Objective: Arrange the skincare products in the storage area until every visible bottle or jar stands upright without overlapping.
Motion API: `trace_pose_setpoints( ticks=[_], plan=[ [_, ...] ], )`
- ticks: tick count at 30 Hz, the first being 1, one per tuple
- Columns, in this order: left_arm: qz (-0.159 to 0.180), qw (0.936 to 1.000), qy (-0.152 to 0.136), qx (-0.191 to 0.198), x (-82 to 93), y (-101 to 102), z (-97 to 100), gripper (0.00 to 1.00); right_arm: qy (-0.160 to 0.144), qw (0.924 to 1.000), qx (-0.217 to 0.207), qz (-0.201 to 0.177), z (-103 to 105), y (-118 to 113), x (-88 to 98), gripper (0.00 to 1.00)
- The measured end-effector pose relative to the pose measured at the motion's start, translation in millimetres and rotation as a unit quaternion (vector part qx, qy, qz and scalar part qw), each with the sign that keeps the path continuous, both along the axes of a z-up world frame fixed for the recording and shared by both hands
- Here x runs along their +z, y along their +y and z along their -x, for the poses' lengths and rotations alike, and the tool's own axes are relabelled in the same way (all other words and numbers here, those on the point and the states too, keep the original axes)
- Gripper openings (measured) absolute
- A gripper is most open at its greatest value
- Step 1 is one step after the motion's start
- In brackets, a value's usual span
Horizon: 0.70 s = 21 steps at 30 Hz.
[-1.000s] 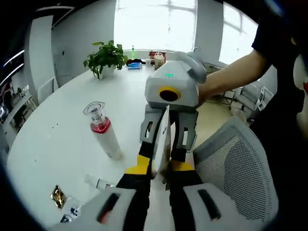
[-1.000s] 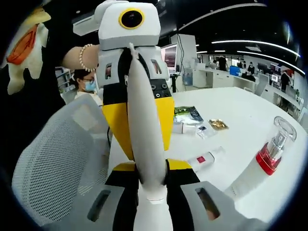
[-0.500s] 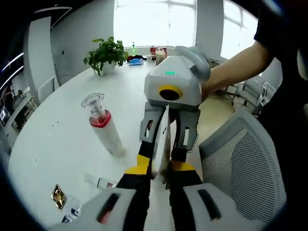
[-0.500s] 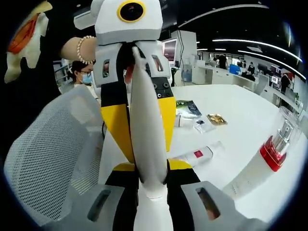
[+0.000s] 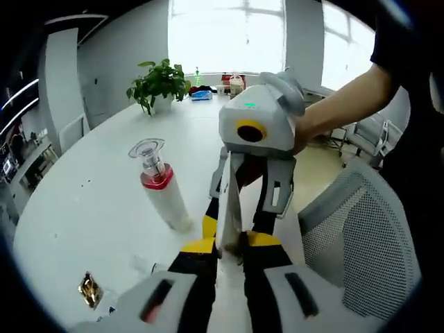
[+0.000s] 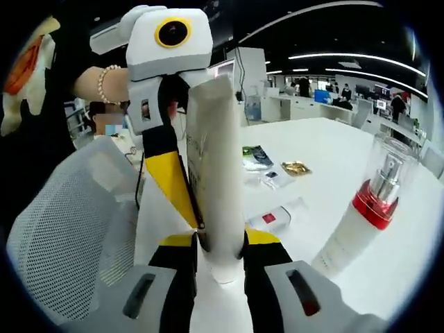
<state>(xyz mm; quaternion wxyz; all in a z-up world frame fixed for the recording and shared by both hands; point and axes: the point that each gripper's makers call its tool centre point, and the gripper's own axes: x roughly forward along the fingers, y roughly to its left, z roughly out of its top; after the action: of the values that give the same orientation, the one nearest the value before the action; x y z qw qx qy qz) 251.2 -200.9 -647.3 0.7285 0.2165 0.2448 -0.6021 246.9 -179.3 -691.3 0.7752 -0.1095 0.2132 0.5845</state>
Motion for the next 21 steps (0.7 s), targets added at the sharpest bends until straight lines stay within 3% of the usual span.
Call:
trace_pose_setpoints(
  ticks=[2,6,12,21],
  plan=[
    [-0.004,0.9999,-0.015,-0.006,0.8,-1.2,-2.0,0.13,0.003,0.9999,-0.014,0.006,-1.9,-5.4,-2.0,0.29],
    [0.0,0.9998,-0.019,-0.009,1.0,-2.8,-5.0,0.13,0.004,0.9996,-0.027,0.012,-1.1,-14.2,-5.4,0.3],
    [0.004,0.999,-0.039,-0.018,-0.4,-3.5,-22.3,0.13,0.016,0.9974,-0.07,0.008,3.3,-30.3,-10.2,0.34],
    [0.004,0.9984,-0.053,-0.02,0.1,-5.7,-46.6,0.13,0.031,0.9919,-0.123,0.002,13.6,-43.9,-15.9,0.5]
  ],
)
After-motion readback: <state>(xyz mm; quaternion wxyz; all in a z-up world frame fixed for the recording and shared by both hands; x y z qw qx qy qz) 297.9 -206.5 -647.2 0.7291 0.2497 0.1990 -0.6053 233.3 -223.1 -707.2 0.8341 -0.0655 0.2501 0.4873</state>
